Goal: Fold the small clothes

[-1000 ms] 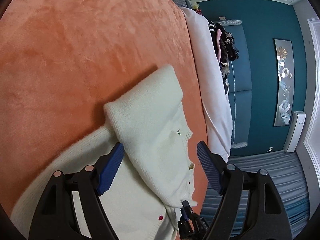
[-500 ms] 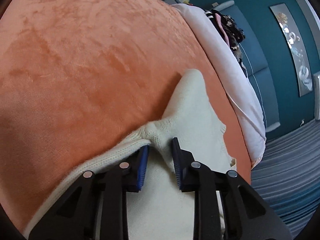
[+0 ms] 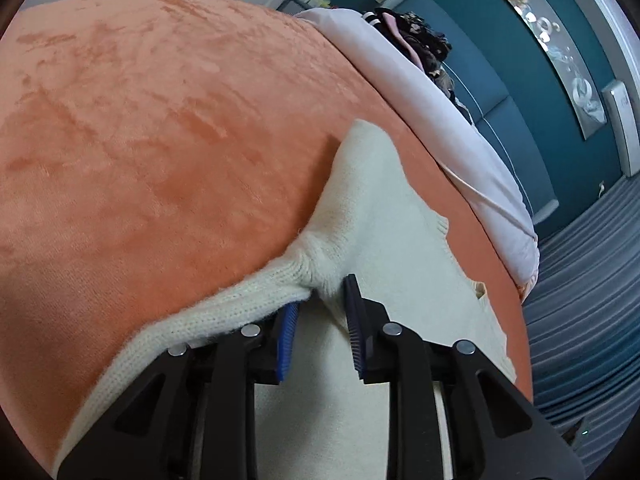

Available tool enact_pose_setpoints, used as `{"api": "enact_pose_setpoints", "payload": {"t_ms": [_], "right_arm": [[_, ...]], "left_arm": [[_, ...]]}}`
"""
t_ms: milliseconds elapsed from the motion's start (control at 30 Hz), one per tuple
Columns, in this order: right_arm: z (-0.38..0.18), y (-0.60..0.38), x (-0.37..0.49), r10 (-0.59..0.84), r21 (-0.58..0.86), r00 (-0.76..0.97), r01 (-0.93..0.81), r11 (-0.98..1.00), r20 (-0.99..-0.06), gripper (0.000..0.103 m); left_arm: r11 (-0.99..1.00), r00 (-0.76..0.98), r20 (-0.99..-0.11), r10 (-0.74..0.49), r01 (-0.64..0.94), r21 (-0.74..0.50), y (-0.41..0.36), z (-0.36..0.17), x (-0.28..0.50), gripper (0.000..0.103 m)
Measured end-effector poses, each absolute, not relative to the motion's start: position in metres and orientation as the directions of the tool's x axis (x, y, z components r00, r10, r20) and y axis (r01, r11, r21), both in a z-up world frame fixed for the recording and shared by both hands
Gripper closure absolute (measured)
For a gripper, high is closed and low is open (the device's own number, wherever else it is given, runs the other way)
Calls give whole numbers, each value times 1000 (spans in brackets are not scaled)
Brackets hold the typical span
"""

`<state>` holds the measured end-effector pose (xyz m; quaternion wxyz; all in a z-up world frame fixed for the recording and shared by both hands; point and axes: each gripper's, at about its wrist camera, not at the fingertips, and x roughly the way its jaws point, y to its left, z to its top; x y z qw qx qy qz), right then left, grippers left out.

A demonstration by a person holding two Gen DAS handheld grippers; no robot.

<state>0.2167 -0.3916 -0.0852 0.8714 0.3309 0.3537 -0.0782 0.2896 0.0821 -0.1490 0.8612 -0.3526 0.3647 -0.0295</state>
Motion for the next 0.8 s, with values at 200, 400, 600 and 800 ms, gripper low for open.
{"api": "enact_pose_setpoints", "payload": {"t_ms": [200,400,600,800], "right_arm": [[-46,-253,268,343,445,677,-26,895,-651,86],[-82,-121,354,476,429,506,-216,877,-719,87],[-102,-210,359,413,441,552,-90,893,-725,103],[-108,-421,295,248,516,670,233,824,-699,103]], "left_arm": [[742,770,-559,-307,-175,-648,83,-154,283,79],[749,776,-553,-302,-165,-642,81,-154,284,79],[738,790,-526,-316,-144,-659,83,-159,282,79],[752,794,-527,-304,-139,-644,80,-159,282,79]]}}
